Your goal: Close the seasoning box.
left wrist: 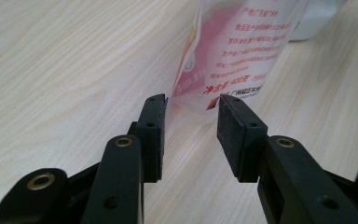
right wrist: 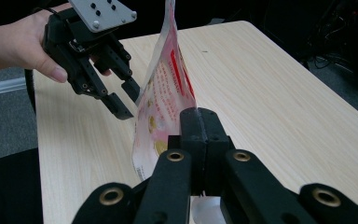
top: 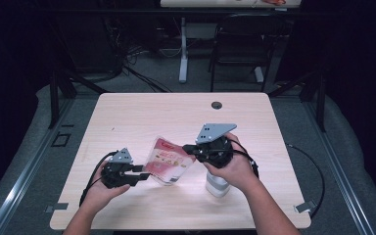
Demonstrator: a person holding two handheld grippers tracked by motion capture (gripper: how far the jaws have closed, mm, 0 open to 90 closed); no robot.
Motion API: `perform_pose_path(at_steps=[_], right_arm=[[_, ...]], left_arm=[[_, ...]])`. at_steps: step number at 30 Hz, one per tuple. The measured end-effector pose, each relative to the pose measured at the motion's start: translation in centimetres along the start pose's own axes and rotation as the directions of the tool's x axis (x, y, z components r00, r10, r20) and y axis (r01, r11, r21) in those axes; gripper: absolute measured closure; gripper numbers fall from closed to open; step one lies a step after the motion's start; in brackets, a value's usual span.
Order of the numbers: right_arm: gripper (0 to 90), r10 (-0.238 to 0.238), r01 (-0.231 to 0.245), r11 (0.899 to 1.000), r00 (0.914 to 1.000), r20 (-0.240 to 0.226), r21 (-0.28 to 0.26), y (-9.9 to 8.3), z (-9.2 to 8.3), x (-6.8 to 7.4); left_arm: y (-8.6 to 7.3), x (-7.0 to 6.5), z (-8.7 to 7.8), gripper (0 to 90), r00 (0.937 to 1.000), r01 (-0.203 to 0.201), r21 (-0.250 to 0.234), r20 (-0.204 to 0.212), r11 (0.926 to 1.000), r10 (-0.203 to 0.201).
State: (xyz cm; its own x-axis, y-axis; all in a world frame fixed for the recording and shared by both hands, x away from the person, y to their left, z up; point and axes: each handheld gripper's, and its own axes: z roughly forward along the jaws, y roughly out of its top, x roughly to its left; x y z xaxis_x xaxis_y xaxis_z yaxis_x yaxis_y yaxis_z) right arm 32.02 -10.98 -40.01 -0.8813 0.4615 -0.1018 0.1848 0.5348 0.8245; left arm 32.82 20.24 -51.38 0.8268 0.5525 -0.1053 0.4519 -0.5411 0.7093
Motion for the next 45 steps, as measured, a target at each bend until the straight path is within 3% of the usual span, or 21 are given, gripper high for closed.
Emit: perform_pose_path(at_steps=[15,22,28,38,45], right_arm=[[90.0,-0.003,0.003,1.0,1.0,-0.004,0.006,-0.5,0.8,0.3],[90.0,-0.034,0.034,0.999,0.9994,-0.01,0.02,-0.5,1.0,0.7],[90.0,-0.057,0.058,0.998,0.998,-0.029,0.03,-0.5,1.5,1.1],[90.0,-0.058,0.059,0.998,0.9975,-0.04,0.026,-0.4,1.6,1.2],[89.7,-0.046,0.047,0.999,0.9969,-0.064,0.017,-0.3,1.7,1.3]], left_arm=[[-0.4,0.1,0.7,61.9,0.9999,0.012,0.03,0.002,0.9995,-0.012],[-0.6,0.1,0.8,57.4,0.9998,0.017,0.039,0.01,0.9991,-0.017],[-0.7,0.2,0.3,51.0,0.9994,0.025,0.007,0.024,0.9997,-0.025],[-0.7,0.3,-0.6,50.7,0.9995,0.028,-0.025,0.014,0.9993,-0.028],[-0.3,-0.1,-1.3,50.8,0.9999,0.006,-0.044,0.016,0.999,-0.005]])
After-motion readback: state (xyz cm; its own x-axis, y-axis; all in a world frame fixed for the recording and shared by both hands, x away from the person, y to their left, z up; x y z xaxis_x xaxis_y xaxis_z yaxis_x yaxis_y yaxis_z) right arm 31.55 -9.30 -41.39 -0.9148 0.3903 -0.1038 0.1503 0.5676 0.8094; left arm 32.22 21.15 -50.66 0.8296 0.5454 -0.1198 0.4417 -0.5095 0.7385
